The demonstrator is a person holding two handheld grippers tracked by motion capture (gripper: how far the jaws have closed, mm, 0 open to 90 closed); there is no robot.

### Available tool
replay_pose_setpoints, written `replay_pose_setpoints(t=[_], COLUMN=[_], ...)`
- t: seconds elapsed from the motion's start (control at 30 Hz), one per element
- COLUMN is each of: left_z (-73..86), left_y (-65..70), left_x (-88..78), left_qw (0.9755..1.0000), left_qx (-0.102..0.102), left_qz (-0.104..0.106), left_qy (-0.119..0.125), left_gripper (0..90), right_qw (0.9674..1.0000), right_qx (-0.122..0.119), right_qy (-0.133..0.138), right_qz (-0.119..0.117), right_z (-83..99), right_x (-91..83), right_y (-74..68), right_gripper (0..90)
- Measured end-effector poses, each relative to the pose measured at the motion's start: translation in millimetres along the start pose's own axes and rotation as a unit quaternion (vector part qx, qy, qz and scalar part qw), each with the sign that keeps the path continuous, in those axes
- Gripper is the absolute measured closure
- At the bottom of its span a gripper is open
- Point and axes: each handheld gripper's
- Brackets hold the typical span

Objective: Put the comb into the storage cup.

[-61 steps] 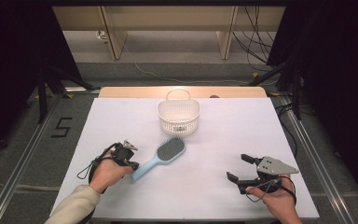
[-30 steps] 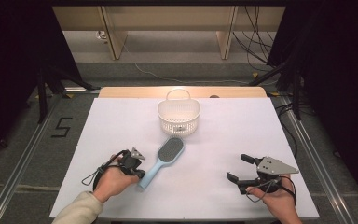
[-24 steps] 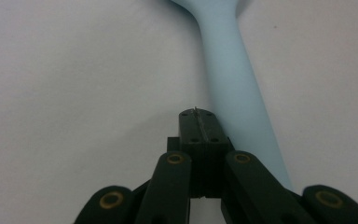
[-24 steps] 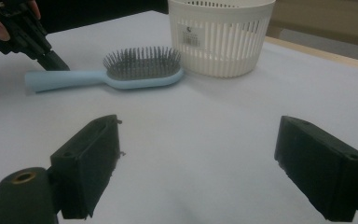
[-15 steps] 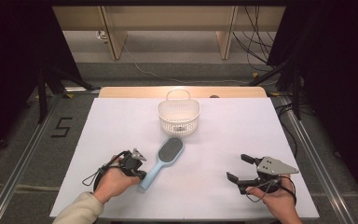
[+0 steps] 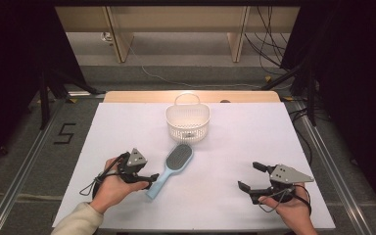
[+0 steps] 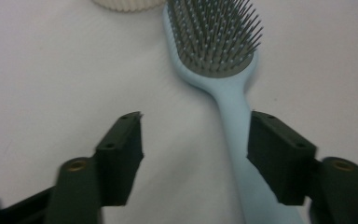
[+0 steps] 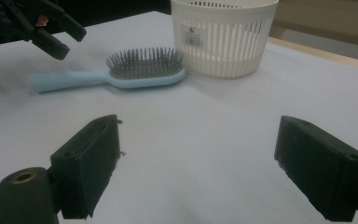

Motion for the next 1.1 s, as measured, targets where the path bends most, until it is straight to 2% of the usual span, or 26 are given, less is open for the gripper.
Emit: replay_pose_setpoints(t=[0.03, 0.1, 0.23, 0.33, 0.43, 0.57, 0.8, 0.93, 1.1], left_z=[0.3, -0.3, -3.7, -5.5, -5.5, -5.7, -12.2, -17.6, -23.3], left_y=[0.6, 2.9, 6.2, 6.0, 5.0, 5.0, 7.2, 10.6, 13.5], left_x=[-0.7, -2.2, -5.5, -8.8, -10.2, -10.0, -10.9, -7.7, 1.3], left_qw=[1.0, 0.9998, 0.9988, 0.997, 0.9955, 0.9945, 0.9945, 0.9963, 0.9985], left_qx=[0.0, 0.006, 0.002, 0.003, 0.0, 0.001, 0.001, 0.005, 0.011], left_qz=[0.001, 0.0, -0.005, -0.015, -0.01, -0.008, -0.006, 0.01, 0.011], left_qy=[0.007, 0.021, 0.048, 0.076, 0.094, 0.105, 0.105, 0.085, 0.052], left_gripper=[29.9, 14.6, 0.3, 0.0, 0.0, 0.0, 0.0, 0.5, 1.3], right_qw=[1.0, 1.0, 1.0, 1.0, 1.0, 1.0, 1.0, 1.0, 1.0], right_qx=[0.0, -0.001, -0.001, 0.0, 0.001, 0.0, 0.0, 0.002, 0.004], right_qy=[0.0, 0.001, 0.002, 0.004, 0.004, 0.003, 0.002, 0.001, 0.001], right_qz=[0.0, 0.0, 0.0, 0.0, 0.0, 0.0, 0.0, 0.001, 0.002], right_z=[0.0, -0.2, -0.4, -0.2, -0.2, -0.2, -0.1, -0.1, -0.2], right_x=[0.0, -0.1, -0.2, -0.1, -0.1, 0.2, 0.4, 0.6, 0.7], right_y=[0.0, -0.2, -0.3, -0.2, -0.3, -0.1, 0.1, -0.2, -0.2], right_gripper=[15.0, 15.0, 15.0, 15.0, 15.0, 15.0, 15.0, 15.0, 14.9])
Point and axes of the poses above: each handheld gripper's, and its own axes: x roughly forward along the jaws, z roughly out of its underside, y roughly to its right, and after that the axes turned 1 degree about -y, right-handed
